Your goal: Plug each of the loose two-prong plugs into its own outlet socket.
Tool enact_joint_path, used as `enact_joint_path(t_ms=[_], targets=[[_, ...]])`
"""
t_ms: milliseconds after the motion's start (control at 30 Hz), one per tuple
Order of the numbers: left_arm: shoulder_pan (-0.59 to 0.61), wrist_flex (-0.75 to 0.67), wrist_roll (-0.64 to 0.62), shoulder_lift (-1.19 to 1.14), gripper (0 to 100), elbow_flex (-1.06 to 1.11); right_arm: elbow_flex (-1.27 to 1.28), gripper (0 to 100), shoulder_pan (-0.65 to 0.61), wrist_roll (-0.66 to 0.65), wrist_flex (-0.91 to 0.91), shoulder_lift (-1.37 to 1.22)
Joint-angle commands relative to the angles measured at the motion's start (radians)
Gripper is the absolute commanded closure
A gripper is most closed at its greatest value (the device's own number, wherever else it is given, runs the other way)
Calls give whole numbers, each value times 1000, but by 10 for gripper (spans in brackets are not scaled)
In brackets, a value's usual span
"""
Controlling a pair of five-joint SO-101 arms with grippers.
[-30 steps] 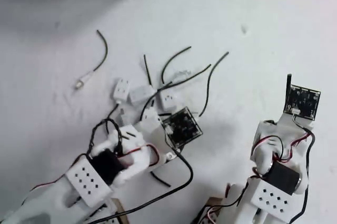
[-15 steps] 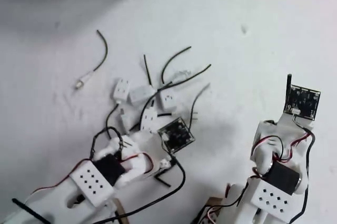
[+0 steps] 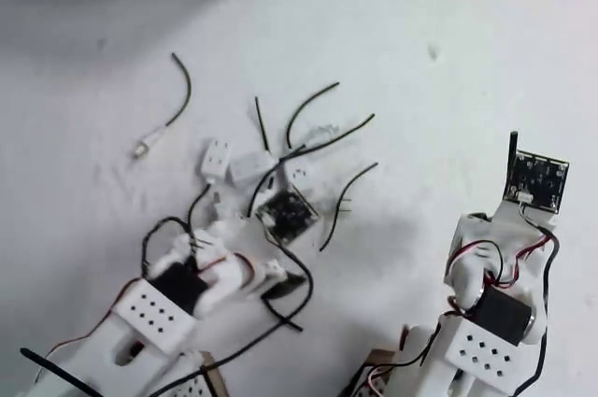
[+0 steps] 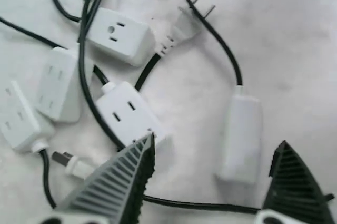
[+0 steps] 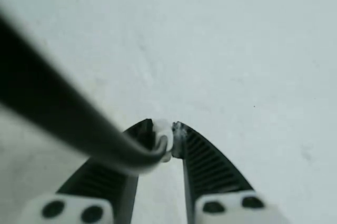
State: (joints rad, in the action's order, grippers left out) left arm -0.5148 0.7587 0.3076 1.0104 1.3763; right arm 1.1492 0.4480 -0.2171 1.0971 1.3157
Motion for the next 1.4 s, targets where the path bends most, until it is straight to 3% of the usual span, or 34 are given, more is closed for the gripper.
enact_joint_path(t_ms=[0,200,433,700,833,1000,1167,1267,1367], targets=[[122,-58,63,22,657,5,-5,981,5,-9,-12,-2],[189,-158,118,22,657,68,-5,981,4,-9,-12,-2],[194,-164,121,21,657,75,-5,981,4,-9,-12,-2],[389,-255,233,22,734,69,-6,981,-7,-9,15,-2],[400,-218,226,30,736,25,-6,981,-39,-9,16,-2],[332,48,224,30,736,-126,-6,981,-42,-9,16,-2],[131,339,204,30,736,-264,-6,981,-42,-9,16,-2],[5,373,129,25,736,-278,-6,981,-44,-9,16,-2],[-59,308,109,21,736,-232,-5,981,-44,-9,16,-2]])
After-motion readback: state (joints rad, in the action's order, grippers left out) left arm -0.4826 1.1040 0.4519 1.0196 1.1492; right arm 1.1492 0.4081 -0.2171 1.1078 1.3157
